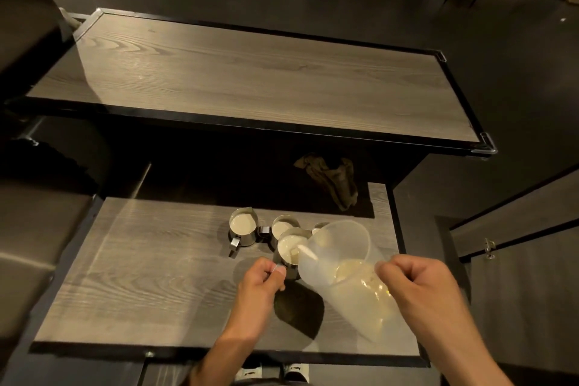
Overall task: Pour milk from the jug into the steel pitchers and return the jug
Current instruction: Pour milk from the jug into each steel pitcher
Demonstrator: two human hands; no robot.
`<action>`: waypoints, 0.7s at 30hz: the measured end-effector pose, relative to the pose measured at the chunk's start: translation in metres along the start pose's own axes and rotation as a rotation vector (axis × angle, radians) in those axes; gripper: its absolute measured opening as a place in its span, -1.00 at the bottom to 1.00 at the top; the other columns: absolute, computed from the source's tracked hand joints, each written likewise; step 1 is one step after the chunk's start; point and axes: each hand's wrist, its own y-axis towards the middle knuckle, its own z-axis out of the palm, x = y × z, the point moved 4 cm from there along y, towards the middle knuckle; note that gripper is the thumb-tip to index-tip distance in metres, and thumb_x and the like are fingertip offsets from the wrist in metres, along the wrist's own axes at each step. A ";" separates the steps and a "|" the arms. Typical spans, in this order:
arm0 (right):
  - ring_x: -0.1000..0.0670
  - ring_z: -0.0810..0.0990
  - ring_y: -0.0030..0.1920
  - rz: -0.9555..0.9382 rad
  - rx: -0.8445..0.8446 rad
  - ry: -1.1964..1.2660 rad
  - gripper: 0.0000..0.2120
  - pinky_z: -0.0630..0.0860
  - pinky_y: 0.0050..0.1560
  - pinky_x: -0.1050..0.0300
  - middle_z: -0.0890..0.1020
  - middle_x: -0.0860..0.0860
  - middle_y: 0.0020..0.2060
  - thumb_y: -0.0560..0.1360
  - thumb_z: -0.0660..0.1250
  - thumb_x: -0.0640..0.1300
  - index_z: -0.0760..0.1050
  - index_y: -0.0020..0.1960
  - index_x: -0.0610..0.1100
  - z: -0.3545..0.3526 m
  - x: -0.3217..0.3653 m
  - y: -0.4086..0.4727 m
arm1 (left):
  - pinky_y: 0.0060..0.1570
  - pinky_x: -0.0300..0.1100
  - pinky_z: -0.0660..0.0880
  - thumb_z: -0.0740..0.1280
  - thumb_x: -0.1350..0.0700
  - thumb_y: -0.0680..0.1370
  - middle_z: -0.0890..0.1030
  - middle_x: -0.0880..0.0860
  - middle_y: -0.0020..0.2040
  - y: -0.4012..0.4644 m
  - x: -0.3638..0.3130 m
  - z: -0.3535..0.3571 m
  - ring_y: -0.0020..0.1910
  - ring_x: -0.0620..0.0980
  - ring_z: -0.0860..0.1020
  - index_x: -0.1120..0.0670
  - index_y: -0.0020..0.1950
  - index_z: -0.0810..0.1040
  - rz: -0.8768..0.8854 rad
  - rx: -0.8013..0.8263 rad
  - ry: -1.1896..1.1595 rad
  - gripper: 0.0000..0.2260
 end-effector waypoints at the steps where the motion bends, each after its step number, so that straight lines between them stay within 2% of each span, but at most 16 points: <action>1: -0.01 0.45 -0.42 0.001 -0.002 0.064 -0.66 0.43 -0.30 0.05 0.50 -0.16 -0.50 0.45 0.34 -0.16 0.47 -0.41 -0.35 0.002 -0.004 0.002 | 0.08 0.11 0.45 0.27 0.12 0.57 0.53 0.11 -0.26 0.000 0.000 -0.002 -0.18 0.06 0.50 0.11 -0.23 0.49 0.004 -0.008 -0.025 -0.81; 7: -0.14 0.28 -0.33 0.023 0.059 0.439 -0.67 0.33 -0.22 -0.02 0.37 -0.17 -0.44 0.49 0.26 -0.19 0.41 -0.44 -0.24 0.022 -0.025 0.012 | 0.03 0.07 0.42 0.27 0.09 0.57 0.54 0.15 -0.24 0.008 -0.003 -0.030 -0.16 0.12 0.50 0.10 -0.24 0.52 0.063 -0.085 -0.184 -0.80; 11: 0.01 0.28 -0.40 0.014 0.071 0.660 -0.61 0.30 -0.28 0.10 0.33 -0.08 -0.49 0.51 0.23 -0.24 0.37 -0.49 -0.14 0.039 -0.030 0.018 | -0.02 0.04 0.43 0.25 0.13 0.58 0.58 0.15 -0.20 0.022 0.002 -0.057 -0.14 0.10 0.53 0.11 -0.23 0.54 0.090 -0.175 -0.184 -0.80; 14: 0.06 0.26 -0.43 -0.045 0.051 0.728 -0.56 0.31 -0.33 0.16 0.31 -0.03 -0.53 0.51 0.19 -0.29 0.35 -0.54 -0.10 0.048 -0.027 0.018 | -0.08 -0.06 0.41 0.22 0.20 0.59 0.58 0.13 -0.17 0.031 0.004 -0.079 -0.11 0.06 0.52 0.15 -0.21 0.50 0.085 -0.238 -0.235 -0.81; 18: 0.07 0.28 -0.44 -0.079 0.031 0.795 -0.55 0.33 -0.31 0.16 0.30 -0.02 -0.53 0.51 0.17 -0.30 0.34 -0.55 -0.09 0.049 -0.020 0.017 | 0.05 0.05 0.44 0.20 0.22 0.60 0.55 0.16 -0.19 0.051 0.019 -0.109 -0.10 0.09 0.52 0.14 -0.22 0.48 0.086 -0.331 -0.278 -0.79; 21: 0.06 0.26 -0.45 -0.078 0.010 0.842 -0.54 0.34 -0.34 0.20 0.28 -0.01 -0.54 0.52 0.17 -0.30 0.31 -0.55 -0.08 0.048 -0.019 0.017 | 0.10 0.01 0.42 0.20 0.24 0.61 0.52 0.14 -0.26 0.069 0.039 -0.128 -0.19 0.05 0.51 0.15 -0.20 0.47 0.069 -0.365 -0.325 -0.80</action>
